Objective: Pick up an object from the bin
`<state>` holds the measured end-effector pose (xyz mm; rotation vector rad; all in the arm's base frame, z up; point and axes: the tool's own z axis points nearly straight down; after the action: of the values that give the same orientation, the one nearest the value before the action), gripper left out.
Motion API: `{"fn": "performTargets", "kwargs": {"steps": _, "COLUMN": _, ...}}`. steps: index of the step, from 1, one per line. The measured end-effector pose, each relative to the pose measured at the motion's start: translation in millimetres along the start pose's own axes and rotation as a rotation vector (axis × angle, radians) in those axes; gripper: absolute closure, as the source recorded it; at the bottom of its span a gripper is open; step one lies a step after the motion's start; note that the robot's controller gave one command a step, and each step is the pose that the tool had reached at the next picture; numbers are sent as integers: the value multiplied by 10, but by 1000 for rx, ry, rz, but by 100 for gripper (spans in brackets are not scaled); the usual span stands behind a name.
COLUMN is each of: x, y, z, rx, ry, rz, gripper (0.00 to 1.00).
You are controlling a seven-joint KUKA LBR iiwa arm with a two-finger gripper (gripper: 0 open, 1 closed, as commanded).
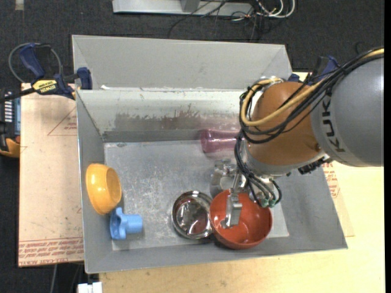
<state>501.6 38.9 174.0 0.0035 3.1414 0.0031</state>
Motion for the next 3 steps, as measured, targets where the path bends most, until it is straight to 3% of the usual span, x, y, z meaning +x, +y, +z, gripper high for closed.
{"fn": "performTargets", "kwargs": {"steps": 2, "x": 43, "y": 16, "z": -40, "rx": -2, "ry": 0, "rz": 24, "gripper": 0}}
{"fn": "performTargets", "kwargs": {"steps": 3, "x": -71, "y": 41, "z": 113, "rx": -2, "ry": 0, "rz": 28, "gripper": 0}}
